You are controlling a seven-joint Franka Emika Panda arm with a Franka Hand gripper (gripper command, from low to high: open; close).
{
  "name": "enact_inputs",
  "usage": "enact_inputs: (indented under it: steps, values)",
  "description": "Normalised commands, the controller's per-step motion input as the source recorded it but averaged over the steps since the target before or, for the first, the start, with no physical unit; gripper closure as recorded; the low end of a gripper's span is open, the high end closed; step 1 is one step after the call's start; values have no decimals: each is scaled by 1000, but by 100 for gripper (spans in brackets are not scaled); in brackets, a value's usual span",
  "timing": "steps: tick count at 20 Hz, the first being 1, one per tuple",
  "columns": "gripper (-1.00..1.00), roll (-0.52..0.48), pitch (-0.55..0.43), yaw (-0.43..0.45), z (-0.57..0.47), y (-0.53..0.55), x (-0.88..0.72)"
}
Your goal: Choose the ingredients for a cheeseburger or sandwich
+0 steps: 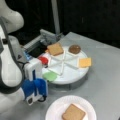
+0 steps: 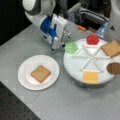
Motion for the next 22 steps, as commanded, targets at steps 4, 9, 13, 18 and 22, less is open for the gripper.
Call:
enact_inputs:
  steps: [4,9,13,18,22]
  values:
    - [100,71,-39,-98,-35,10,67]
    - [100,67,-37,-94,-28,-3,69]
    - [100,53,-27,-87,-15,-15,74]
    - [100,34,-11,-67,19,30,74]
    - [100,13,-9,-68,26,83,76]
